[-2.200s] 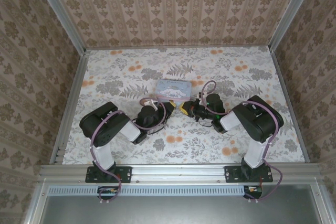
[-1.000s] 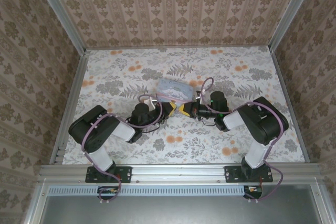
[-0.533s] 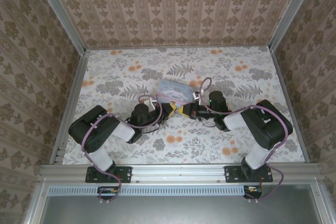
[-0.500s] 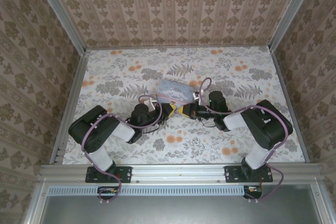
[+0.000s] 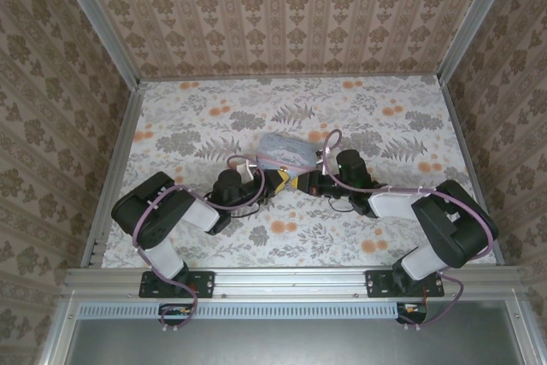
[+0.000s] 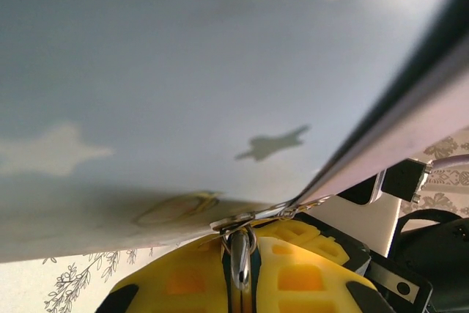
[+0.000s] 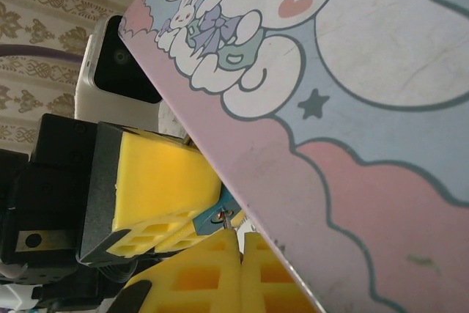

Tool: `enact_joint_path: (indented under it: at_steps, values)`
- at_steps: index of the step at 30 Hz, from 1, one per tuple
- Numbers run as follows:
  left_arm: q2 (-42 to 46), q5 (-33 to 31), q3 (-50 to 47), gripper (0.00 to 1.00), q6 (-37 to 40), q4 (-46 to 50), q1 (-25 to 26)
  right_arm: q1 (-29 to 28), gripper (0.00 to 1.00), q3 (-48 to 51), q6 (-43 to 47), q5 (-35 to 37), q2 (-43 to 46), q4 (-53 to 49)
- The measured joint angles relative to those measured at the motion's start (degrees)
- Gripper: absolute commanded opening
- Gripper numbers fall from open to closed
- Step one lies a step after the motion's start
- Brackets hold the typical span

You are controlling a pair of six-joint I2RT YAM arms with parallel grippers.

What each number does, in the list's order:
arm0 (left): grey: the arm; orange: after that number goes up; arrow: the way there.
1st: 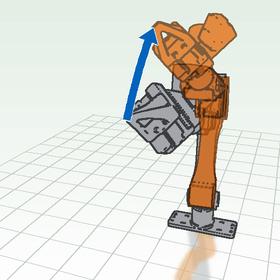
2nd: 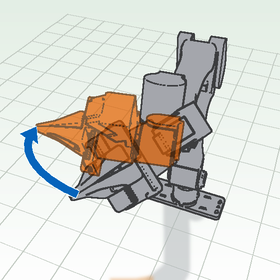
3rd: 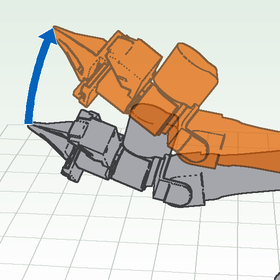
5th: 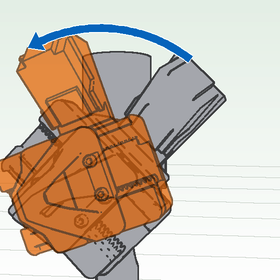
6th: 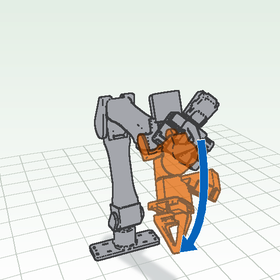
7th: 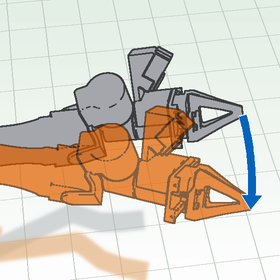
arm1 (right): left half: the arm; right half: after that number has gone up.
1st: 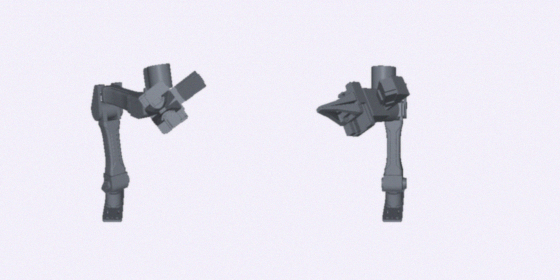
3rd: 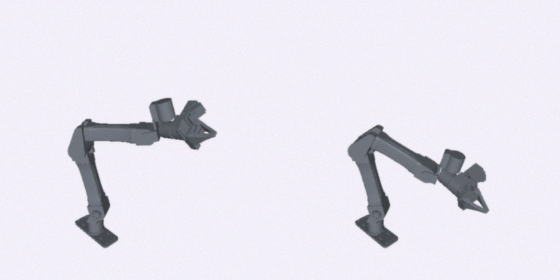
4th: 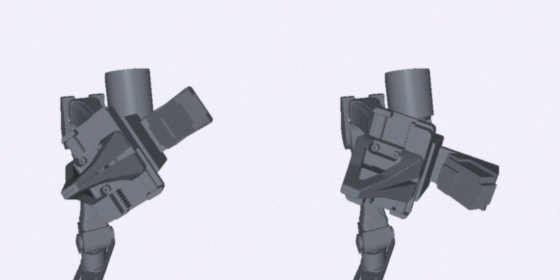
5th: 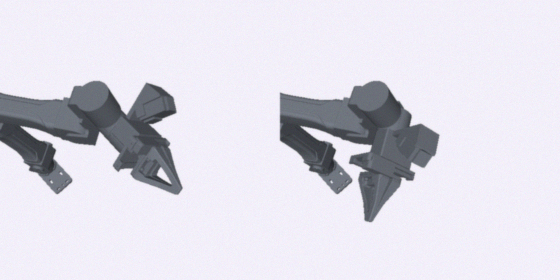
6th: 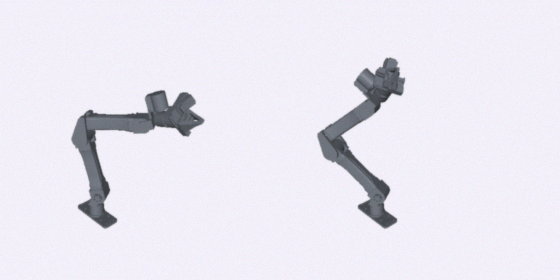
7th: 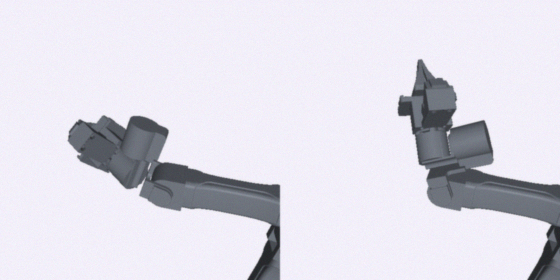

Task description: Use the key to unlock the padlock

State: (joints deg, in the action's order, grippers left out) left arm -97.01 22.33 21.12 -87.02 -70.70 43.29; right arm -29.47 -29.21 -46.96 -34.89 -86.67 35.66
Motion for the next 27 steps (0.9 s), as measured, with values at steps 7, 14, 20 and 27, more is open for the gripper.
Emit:
enact_joint_path:
  at_steps: [7, 14, 20, 27]
  values:
    - [0.0, -1.4, 0.0, 0.00, 0.0, 0.2, 0.0, -1.1, 0.00, -2.1, 0.8, 2.1, -0.1, -3.0]
    - [-0.2, -3.7, 0.0, 0.00, 0.0, 0.5, 0.0, -1.5, 0.00, -6.1, 2.4, 4.3, -1.0, -9.2]
    - [-0.5, -5.9, 0.0, 0.00, -0.3, 0.5, 0.0, -0.1, 0.00, -6.4, -3.1, 2.2, -3.9, -5.5]
    - [-0.5, -10.1, -0.4, 0.00, -1.3, 0.1, 0.0, 1.9, 0.00, -5.7, -21.1, -4.2, -11.8, 10.3]
